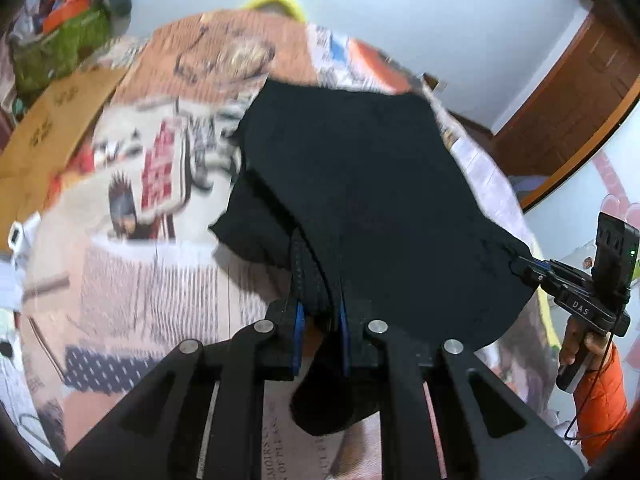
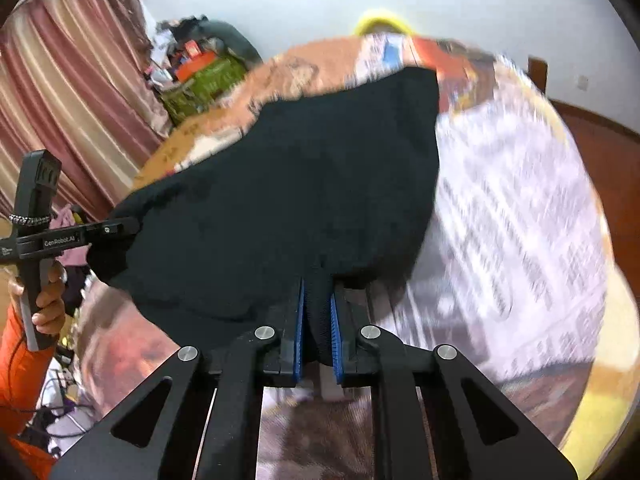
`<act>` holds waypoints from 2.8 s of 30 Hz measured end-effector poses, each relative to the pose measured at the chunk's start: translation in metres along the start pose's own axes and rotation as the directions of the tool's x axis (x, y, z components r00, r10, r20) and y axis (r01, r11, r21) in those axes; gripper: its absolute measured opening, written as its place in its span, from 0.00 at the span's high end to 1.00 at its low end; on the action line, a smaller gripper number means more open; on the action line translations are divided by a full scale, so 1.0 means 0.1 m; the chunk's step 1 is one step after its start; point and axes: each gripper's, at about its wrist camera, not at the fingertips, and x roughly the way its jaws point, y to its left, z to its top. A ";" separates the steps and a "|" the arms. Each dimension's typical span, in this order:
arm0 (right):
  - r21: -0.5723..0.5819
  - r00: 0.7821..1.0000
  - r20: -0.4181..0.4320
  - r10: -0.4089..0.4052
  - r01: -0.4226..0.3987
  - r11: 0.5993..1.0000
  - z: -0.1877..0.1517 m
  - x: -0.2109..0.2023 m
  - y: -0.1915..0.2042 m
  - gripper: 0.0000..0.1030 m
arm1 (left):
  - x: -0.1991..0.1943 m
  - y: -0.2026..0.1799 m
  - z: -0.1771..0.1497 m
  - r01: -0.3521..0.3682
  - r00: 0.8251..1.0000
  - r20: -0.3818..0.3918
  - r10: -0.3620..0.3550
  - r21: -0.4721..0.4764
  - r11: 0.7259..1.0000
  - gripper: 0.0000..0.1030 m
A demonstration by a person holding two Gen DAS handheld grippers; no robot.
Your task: Fold small clothes
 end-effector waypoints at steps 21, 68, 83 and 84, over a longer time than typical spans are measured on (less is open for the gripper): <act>0.007 0.991 0.120 -0.053 0.053 0.999 1.42 0.47 -0.45 0.91 | 0.96 0.43 1.73 0.000 0.998 -0.061 -0.008 -0.124 0.992 0.86; 0.041 0.996 -0.001 -0.088 0.088 0.995 0.76 0.56 -0.58 0.92 | 1.22 0.58 0.94 -0.033 0.996 -0.091 0.023 -0.106 0.994 0.81; 0.065 0.992 -0.095 -0.081 0.088 0.994 -0.10 0.09 -0.29 0.91 | 0.46 0.36 -0.15 -0.152 0.980 -0.118 0.158 0.056 0.987 0.67; 0.068 0.991 -0.092 -0.094 0.101 0.993 -0.10 0.06 -0.29 0.91 | 0.41 0.39 -0.15 -0.161 0.980 -0.107 0.165 0.047 0.986 0.59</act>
